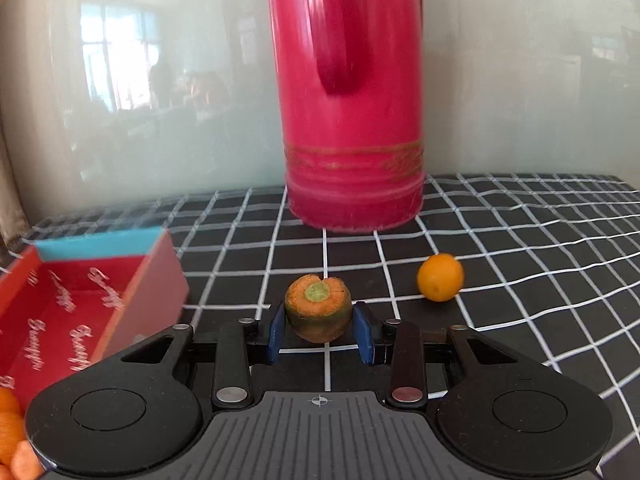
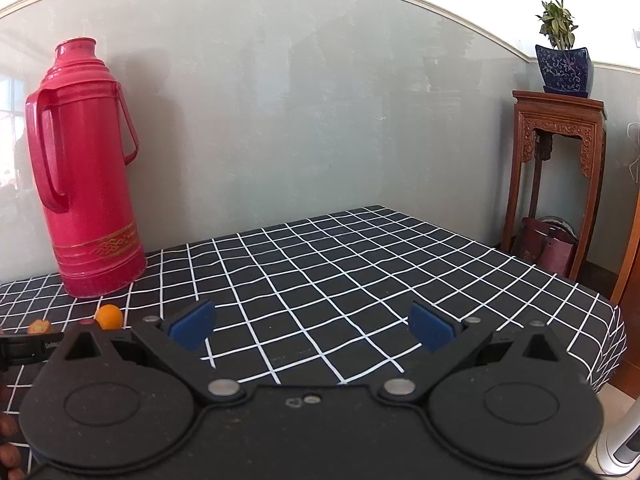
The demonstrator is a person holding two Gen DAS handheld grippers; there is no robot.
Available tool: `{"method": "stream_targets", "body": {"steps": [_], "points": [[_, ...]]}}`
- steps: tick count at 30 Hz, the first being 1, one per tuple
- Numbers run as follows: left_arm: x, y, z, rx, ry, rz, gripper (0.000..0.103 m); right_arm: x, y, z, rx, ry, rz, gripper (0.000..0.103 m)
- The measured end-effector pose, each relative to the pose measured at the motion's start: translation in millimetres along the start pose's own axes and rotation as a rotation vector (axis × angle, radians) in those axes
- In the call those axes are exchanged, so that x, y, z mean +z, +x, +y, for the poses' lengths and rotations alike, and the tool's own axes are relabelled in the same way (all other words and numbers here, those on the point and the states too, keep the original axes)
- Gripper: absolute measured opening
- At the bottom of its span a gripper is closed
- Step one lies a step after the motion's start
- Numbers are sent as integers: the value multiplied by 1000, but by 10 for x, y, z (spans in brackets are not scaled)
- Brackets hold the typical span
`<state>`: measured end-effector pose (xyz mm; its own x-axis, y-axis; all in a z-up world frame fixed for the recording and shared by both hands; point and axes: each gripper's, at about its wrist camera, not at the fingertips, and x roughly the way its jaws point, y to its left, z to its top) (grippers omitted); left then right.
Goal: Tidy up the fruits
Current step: 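Carry the brown fruit with the left gripper into the red box and open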
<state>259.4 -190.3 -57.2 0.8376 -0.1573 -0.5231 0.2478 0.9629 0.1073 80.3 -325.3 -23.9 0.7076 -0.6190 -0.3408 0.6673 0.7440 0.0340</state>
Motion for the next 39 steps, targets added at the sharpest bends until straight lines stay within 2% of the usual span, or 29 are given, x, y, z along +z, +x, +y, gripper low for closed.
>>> {"method": "stream_targets", "body": {"steps": [6,11,19,25,39], "points": [[25,-465,246,20,-25,-71,37,3,-64,123,36,-17,-11,97],[5,-686,619,86,-68,-87,37,-15,-115,264,63,-46,-19,97],[-136,-702,1309,205,-154,-42,37,-65,-185,559,118,-103,-23,97],[-281,-668,1651,269,-208,-18,37,-95,-259,775,160,-140,-30,97],[-416,-738,1959,318,-235,0,37,-194,-382,1279,253,-221,-33,97]]}}
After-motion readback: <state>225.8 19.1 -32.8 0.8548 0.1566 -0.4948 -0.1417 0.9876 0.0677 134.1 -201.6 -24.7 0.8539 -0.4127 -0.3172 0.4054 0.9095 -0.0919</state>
